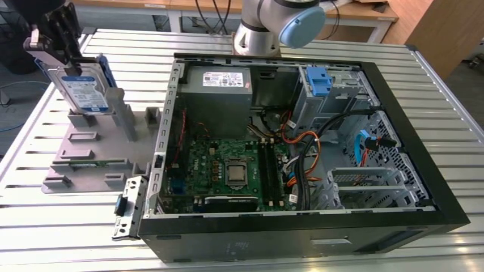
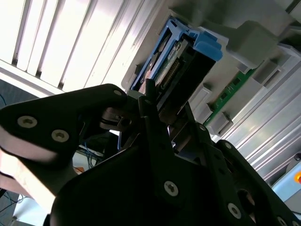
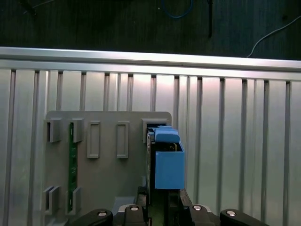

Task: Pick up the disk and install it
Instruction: 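Pick up the disk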

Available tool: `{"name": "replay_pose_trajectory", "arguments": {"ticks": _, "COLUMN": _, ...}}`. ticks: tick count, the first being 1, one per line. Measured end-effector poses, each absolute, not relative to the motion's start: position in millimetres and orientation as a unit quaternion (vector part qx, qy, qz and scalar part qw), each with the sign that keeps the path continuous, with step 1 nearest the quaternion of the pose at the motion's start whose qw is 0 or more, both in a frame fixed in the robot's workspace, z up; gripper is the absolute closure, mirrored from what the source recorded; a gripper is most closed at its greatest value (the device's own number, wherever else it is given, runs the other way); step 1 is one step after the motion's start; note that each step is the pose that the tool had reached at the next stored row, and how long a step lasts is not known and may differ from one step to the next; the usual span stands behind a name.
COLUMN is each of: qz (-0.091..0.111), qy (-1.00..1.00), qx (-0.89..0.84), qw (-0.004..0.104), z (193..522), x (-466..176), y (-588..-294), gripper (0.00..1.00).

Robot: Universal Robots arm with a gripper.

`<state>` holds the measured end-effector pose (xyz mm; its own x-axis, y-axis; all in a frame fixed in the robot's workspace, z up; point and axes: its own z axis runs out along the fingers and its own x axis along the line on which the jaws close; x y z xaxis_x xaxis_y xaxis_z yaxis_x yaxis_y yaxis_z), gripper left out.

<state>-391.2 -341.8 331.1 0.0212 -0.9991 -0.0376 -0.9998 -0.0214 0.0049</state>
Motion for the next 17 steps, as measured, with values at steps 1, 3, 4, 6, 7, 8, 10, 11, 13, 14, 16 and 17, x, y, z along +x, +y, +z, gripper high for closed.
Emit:
{"name": "replay_pose_trajectory", "arguments": {"ticks": 1, "qz": 0.015, "qy": 0.699, "qx": -0.714, "qw": 0.011, "z": 332.0, "x": -391.2, "y": -341.8, "gripper": 0.65}}
{"name": "replay_pose_trajectory", "arguments": {"ticks": 3, "qz": 0.015, "qy": 0.699, "qx": -0.714, "qw": 0.011, "z": 333.4, "x": -391.2, "y": -341.8, "gripper": 0.65}}
{"name": "replay_pose_trajectory", "arguments": {"ticks": 4, "qz": 0.015, "qy": 0.699, "qx": -0.714, "qw": 0.011, "z": 334.2, "x": -391.2, "y": -341.8, "gripper": 0.65}}
{"name": "replay_pose_trajectory", "arguments": {"ticks": 6, "qz": 0.015, "qy": 0.699, "qx": -0.715, "qw": 0.011, "z": 335.4, "x": -391.2, "y": -341.8, "gripper": 0.65}}
{"name": "replay_pose_trajectory", "arguments": {"ticks": 7, "qz": 0.015, "qy": 0.699, "qx": -0.714, "qw": 0.011, "z": 335.8, "x": -391.2, "y": -341.7, "gripper": 0.65}}
{"name": "replay_pose_trajectory", "arguments": {"ticks": 8, "qz": 0.015, "qy": 0.699, "qx": -0.714, "qw": 0.011, "z": 336.3, "x": -391.2, "y": -341.7, "gripper": 0.65}}
{"name": "replay_pose_trajectory", "arguments": {"ticks": 10, "qz": 0.015, "qy": 0.699, "qx": -0.714, "qw": 0.012, "z": 337.0, "x": -391.2, "y": -341.6, "gripper": 0.65}}
{"name": "replay_pose_trajectory", "arguments": {"ticks": 11, "qz": 0.015, "qy": 0.699, "qx": -0.714, "qw": 0.012, "z": 337.3, "x": -391.2, "y": -341.6, "gripper": 0.65}}
{"name": "replay_pose_trajectory", "arguments": {"ticks": 13, "qz": 0.015, "qy": 0.699, "qx": -0.714, "qw": 0.011, "z": 338.2, "x": -391.2, "y": -341.5, "gripper": 0.65}}
{"name": "replay_pose_trajectory", "arguments": {"ticks": 14, "qz": 0.015, "qy": 0.699, "qx": -0.714, "qw": 0.011, "z": 338.5, "x": -391.2, "y": -341.5, "gripper": 0.65}}
{"name": "replay_pose_trajectory", "arguments": {"ticks": 16, "qz": 0.015, "qy": 0.699, "qx": -0.714, "qw": 0.011, "z": 338.9, "x": -391.2, "y": -341.4, "gripper": 0.65}}
{"name": "replay_pose_trajectory", "arguments": {"ticks": 17, "qz": 0.015, "qy": 0.699, "qx": -0.714, "qw": 0.011, "z": 339.2, "x": -391.2, "y": -341.4, "gripper": 0.65}}
